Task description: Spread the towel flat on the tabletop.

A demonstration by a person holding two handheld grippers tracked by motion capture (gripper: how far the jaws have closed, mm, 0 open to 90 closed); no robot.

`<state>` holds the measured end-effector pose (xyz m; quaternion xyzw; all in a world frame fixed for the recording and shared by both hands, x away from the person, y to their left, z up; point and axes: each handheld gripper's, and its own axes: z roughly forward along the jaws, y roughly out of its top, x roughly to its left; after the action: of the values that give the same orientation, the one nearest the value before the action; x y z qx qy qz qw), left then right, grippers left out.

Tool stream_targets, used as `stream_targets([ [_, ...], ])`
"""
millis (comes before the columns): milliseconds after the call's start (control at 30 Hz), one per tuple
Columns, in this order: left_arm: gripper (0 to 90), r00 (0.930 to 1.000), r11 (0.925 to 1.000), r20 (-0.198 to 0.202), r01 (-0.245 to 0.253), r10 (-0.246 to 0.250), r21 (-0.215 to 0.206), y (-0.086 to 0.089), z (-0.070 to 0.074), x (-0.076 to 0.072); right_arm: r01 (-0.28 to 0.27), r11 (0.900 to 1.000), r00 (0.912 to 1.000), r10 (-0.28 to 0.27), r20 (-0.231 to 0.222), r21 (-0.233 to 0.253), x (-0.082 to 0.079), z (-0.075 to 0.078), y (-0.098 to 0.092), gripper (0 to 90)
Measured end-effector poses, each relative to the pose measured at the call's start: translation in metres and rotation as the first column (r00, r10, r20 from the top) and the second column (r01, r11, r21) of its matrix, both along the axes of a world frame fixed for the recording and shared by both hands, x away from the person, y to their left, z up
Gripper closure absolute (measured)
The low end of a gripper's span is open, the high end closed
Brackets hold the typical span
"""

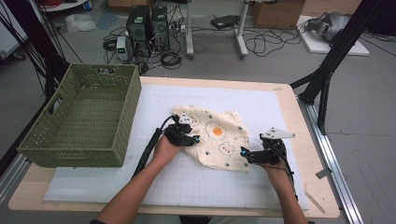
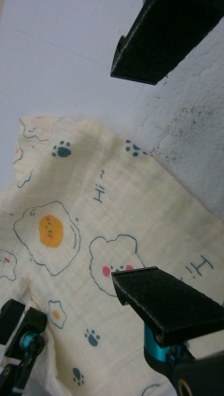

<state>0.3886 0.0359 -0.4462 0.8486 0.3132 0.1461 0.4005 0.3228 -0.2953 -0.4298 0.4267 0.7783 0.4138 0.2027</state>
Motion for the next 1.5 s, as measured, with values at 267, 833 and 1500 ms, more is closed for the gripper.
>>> stream_targets([
  [267,82.5,0.9994,0.9991,0.034,0.011,-0.009,-0.041,0.013,0.006,-0.012,0.032,0.999,0.9991,-0.03,-0.028,0.037,-0.003,-0.006,-0.004,3.5],
  [833,82.6,0.9951,0.9927,0.091,-0.029,0.04,-0.117,0.081,0.01,-0.072,0.025,1.0,0.9985,-0.025,-0.049,0.01,-0.011,-0.01,0.003,5.7],
  [1500,42.7,0.9795,0.9615,0.099,-0.149,0.175,-0.231,0.117,0.018,-0.077,0.0,0.999,0.9994,-0.001,-0.034,-0.034,-0.03,-0.01,0.006,27.3],
])
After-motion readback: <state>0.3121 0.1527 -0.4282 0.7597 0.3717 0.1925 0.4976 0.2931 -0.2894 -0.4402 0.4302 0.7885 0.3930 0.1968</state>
